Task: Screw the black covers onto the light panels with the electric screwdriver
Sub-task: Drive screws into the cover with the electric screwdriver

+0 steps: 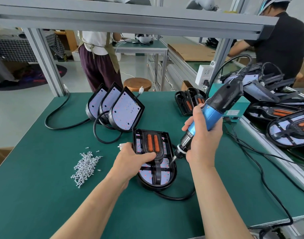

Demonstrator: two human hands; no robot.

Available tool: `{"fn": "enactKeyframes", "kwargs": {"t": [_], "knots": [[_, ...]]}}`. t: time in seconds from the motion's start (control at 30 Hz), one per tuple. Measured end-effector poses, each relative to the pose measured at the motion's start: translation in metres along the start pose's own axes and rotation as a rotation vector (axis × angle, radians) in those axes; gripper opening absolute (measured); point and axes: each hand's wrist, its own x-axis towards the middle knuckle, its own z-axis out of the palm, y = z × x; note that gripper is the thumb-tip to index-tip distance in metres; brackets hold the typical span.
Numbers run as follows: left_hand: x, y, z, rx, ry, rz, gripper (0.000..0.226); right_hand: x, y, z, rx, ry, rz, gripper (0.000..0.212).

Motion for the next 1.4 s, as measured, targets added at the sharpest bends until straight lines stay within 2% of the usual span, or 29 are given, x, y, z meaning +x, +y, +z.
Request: {"fn": "enactKeyframes", "kwargs": {"t": [0.3,0.5,0.6,0.93,1.2,1.33,1.4], "knots": [[0.002,-0.005,0.0,0.004,0.022,0.002,0.039,-0.002,0.009,0.0,-0.009,-0.018,0.025,0.024],[0.002,-0.005,0.001,0.008,0.014,0.02,0.041,0.0,0.013,0.0,-0.015,-0.087,0.027,0.023],[0.0,-0.003,0.002,0.014,0.022,0.022,0.049,-0.002,0.015,0.002,-0.014,-0.119,0.006,0.021],[0.001,-0.004,0.005,0.004,0.03,0.023,0.052,0.005,0.018,-0.002,-0.021,-0.127,0.046,0.016],[-0.001,-0.003,0.005,0.008,0.047,0.021,0.049,0.002,0.016,0.002,0.008,-0.347,0.066,0.012],[-0.002,-0.002,0.004,0.019,0.035,0.023,0.05,0.003,0.015,-0.006,0.083,-0.386,0.118,0.021],[-0.002,-0.002,0.003,0.021,0.023,0.023,0.052,0.006,0.017,-0.013,0.185,-0.353,0.167,0.03]]}}
